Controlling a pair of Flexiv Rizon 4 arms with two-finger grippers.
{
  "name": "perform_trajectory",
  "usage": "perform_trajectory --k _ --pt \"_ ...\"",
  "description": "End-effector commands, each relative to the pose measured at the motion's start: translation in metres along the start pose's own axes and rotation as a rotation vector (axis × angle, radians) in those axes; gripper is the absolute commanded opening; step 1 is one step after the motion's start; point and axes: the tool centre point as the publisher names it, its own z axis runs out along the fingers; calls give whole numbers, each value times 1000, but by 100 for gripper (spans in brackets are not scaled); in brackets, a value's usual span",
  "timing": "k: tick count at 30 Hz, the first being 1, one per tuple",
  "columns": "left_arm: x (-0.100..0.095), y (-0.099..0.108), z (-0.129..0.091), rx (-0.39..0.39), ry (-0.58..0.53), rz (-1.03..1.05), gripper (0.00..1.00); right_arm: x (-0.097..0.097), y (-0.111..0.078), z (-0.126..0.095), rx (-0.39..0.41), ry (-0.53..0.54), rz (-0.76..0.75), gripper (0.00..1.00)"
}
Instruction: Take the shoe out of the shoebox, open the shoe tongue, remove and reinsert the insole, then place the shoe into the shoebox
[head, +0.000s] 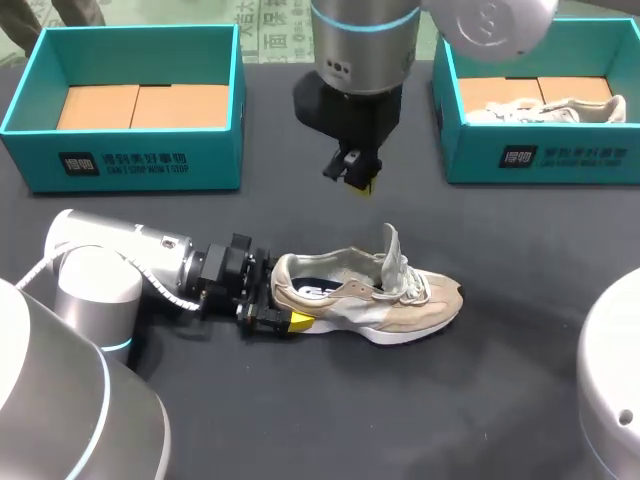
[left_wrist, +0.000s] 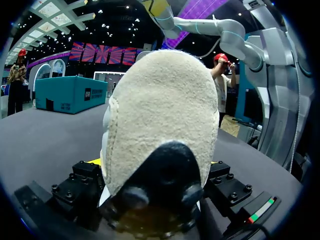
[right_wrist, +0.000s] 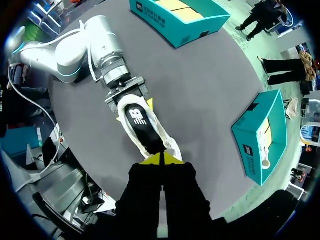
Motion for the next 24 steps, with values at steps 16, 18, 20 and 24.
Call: perform_trajectory --k 16,18,20,24 --pt "-2 4 0 -1 0 -1 0 49 12 45 -75 45 -549 0" --pt "-2 4 0 -1 0 -1 0 49 12 45 -75 45 -549 0" --pt "-2 4 0 -1 0 -1 0 49 12 45 -75 45 -549 0" --pt "-2 4 0 -1 0 -1 0 50 16 51 -91 47 -560 0"
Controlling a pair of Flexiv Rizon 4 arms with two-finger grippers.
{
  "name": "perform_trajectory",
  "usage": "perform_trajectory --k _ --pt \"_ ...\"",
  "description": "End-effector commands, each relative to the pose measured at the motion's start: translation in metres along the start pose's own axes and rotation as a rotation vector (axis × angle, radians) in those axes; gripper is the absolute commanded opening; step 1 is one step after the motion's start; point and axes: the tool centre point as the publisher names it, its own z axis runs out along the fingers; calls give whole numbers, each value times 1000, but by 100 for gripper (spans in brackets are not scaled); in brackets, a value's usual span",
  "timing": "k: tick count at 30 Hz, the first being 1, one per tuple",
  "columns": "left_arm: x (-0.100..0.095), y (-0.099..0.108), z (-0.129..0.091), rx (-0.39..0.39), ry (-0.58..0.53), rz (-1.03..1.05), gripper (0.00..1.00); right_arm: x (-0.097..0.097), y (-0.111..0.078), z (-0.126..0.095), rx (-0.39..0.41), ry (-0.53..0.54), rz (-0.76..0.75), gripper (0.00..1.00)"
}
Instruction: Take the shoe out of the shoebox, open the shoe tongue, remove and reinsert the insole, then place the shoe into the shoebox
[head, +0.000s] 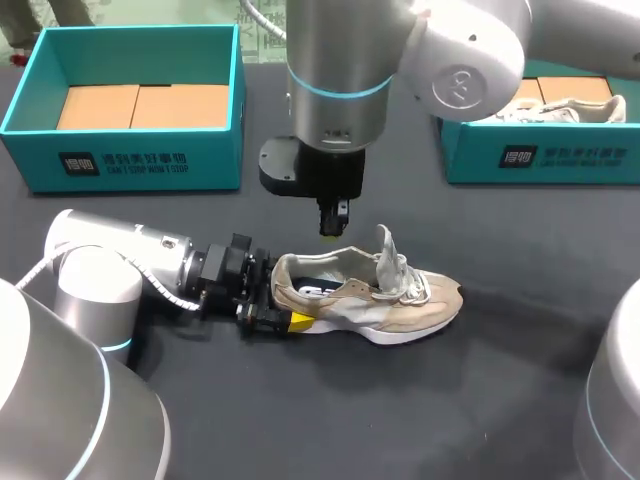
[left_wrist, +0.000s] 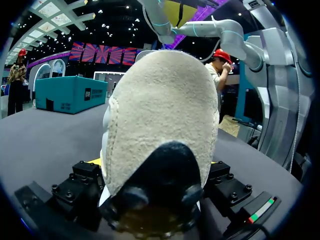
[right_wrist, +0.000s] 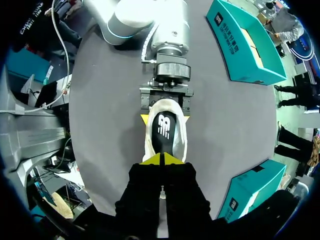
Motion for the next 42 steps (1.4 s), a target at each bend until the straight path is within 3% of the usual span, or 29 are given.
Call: perform_trajectory --k 1,9,28,42 --pt "-2 4 0 -1 0 -1 0 -2 4 14 -30 -7 -29 0" --pt "-2 4 0 -1 0 -1 0 -5 9 62 -109 45 -27 0" --pt "-2 4 0 -1 0 -1 0 -2 12 115 -165 112 -39 0" --pt "-2 4 0 -1 0 -1 0 -5 12 142 -130 99 -55 0"
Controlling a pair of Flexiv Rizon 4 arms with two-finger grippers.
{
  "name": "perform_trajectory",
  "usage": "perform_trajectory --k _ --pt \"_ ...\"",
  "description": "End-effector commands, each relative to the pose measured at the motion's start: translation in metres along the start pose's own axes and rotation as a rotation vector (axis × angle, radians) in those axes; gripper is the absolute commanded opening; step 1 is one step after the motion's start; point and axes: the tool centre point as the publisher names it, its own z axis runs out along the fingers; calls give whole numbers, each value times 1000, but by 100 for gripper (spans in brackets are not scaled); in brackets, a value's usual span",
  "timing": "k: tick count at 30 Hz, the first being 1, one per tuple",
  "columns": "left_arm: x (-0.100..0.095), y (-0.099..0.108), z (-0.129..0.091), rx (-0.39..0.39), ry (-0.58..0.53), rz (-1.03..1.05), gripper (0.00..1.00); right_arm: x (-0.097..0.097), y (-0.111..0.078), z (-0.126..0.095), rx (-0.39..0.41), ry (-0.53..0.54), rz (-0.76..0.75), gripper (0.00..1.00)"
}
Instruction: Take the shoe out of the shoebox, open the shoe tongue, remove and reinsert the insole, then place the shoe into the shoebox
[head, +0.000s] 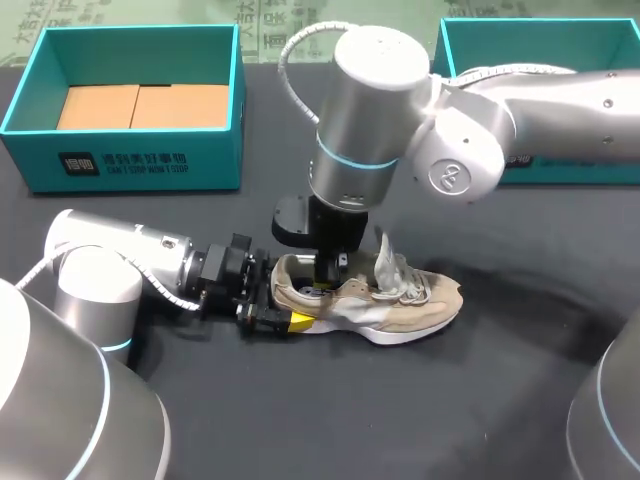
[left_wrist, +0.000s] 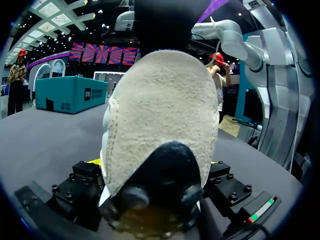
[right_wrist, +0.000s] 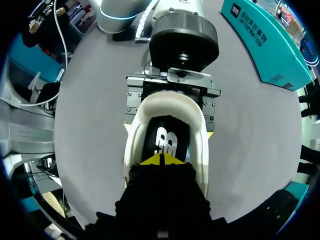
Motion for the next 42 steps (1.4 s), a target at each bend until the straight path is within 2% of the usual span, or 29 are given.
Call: perform_trajectory --k 1,8,18,28,29,30,35,38,42 --pt "-2 4 0 -1 0 -1 0 -1 -1 13 6 -14 -2 0" --pt "-2 4 0 -1 0 -1 0 -3 -20 24 9 -36 23 0" --pt "-2 4 0 -1 0 -1 0 -4 -51 21 23 -93 102 0" --pt "-2 4 0 -1 0 -1 0 -7 -60 17 51 -130 112 0" --pt "-2 4 0 -1 0 -1 0 -8 -61 17 51 -130 112 11" --pt "-2 4 0 -1 0 -1 0 -8 -61 17 50 -131 111 16" --pt "-2 4 0 -1 0 -1 0 -12 -63 19 54 -130 105 27" --pt "-2 4 0 -1 0 -1 0 -13 -62 23 58 -120 102 31" --pt "-2 4 0 -1 0 -1 0 -15 -62 30 65 -87 96 31"
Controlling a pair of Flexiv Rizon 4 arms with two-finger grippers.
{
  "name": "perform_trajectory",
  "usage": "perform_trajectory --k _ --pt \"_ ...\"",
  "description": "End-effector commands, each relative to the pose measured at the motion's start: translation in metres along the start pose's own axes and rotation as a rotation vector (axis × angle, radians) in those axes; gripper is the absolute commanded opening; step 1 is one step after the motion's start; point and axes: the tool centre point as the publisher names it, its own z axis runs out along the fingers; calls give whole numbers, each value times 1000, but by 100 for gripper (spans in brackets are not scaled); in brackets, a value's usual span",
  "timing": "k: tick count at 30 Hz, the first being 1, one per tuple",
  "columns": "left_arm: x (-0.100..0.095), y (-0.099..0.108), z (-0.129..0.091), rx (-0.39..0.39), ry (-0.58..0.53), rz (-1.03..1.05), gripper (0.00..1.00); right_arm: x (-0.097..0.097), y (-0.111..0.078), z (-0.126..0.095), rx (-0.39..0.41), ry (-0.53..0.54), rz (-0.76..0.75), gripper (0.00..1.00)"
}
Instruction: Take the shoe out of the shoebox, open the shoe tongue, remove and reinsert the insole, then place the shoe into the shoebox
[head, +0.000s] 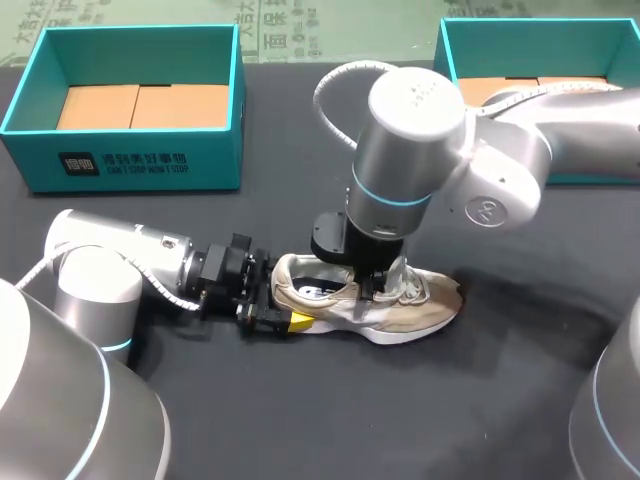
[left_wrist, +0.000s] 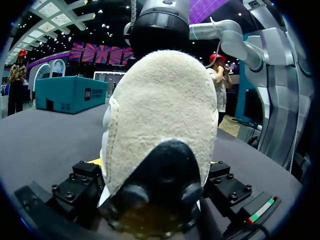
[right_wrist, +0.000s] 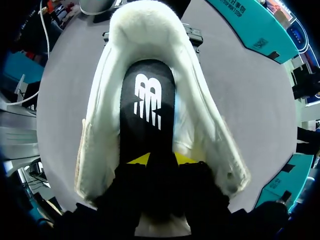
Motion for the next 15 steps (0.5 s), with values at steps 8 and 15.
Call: perform_trajectory --k 8,15 --pt "-2 4 0 -1 0 -1 0 0 8 29 47 88 -4 37" --pt "-2 4 0 -1 0 -1 0 11 12 41 70 163 -8 35"
